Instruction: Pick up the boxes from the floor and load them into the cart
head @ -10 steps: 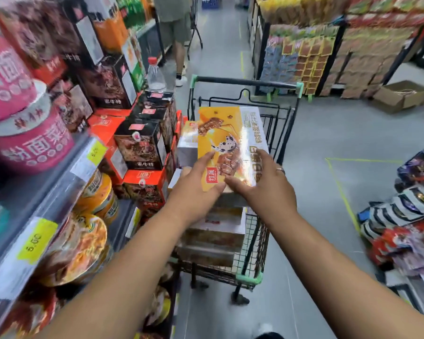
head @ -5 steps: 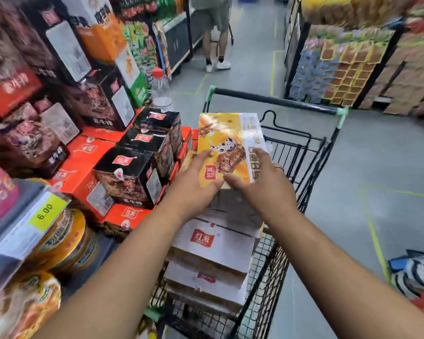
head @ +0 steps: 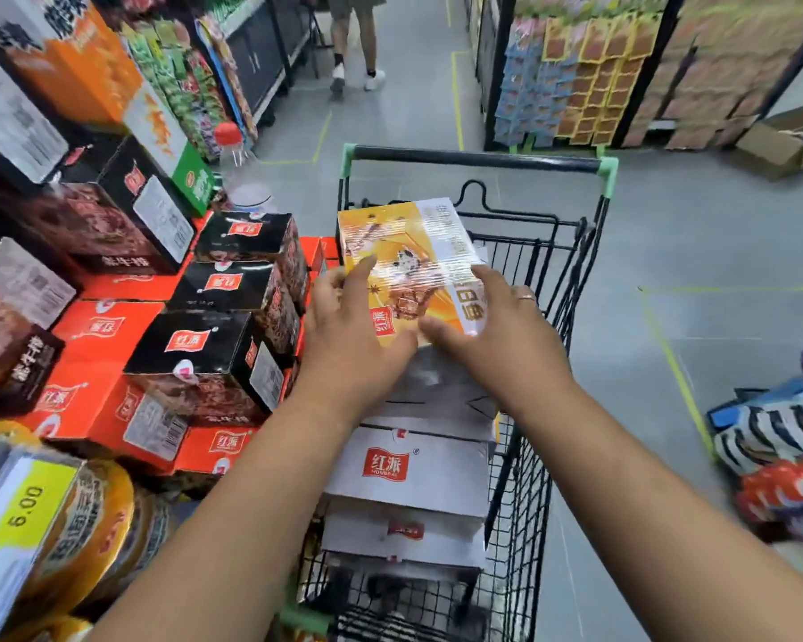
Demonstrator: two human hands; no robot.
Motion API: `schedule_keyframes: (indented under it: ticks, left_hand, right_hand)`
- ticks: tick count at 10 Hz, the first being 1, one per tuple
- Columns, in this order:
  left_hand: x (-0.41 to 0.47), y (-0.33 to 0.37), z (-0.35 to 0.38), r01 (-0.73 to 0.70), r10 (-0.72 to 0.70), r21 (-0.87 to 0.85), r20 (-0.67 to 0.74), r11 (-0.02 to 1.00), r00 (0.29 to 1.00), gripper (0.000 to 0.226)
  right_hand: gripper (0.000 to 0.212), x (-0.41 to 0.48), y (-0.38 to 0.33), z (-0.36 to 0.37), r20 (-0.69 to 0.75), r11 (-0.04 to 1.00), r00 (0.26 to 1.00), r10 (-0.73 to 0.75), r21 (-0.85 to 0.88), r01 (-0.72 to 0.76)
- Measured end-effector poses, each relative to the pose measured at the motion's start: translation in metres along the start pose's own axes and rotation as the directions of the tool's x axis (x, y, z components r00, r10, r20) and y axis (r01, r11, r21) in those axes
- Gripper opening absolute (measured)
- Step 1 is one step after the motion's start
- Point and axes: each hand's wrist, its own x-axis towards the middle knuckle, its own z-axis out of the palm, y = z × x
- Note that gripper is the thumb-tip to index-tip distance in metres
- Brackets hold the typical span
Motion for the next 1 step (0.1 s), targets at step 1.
schedule_keyframes:
  ticks: [1]
  left_hand:
    - [-0.005,0.0125,0.0034,-0.183,0.185,0.046,-0.068,0.982,0.98,0.071]
  right_hand:
    - [0.088,-0.0099,0.0045,-0.0053,-0.091,0.999,0.995,0.03,-0.039,-0.034]
